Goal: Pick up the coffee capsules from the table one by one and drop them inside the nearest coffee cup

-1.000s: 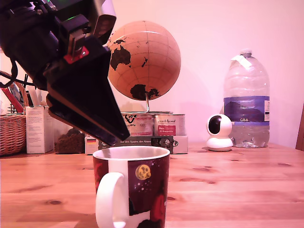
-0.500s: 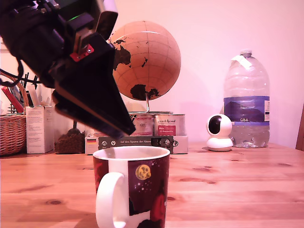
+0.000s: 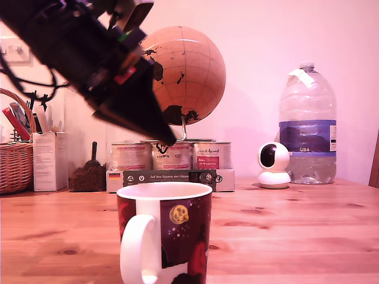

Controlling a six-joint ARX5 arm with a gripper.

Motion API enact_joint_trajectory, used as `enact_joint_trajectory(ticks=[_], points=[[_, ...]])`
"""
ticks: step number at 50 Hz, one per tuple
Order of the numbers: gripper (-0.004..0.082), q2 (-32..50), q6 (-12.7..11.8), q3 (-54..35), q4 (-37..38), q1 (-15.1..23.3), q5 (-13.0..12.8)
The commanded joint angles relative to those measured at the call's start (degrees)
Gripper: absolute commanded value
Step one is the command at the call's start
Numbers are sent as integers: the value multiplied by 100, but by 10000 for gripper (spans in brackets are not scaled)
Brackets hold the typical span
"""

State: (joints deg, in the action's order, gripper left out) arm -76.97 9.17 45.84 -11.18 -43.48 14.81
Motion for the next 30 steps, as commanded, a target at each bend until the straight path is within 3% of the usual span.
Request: enact_joint_trajectory(ticks=[1,12,30], points=[[-22,94,33,-48,177,4,-57],[-22,334,39,-179,708,348,-68],[-22,1252,-15,-903,1167,1307,-22]])
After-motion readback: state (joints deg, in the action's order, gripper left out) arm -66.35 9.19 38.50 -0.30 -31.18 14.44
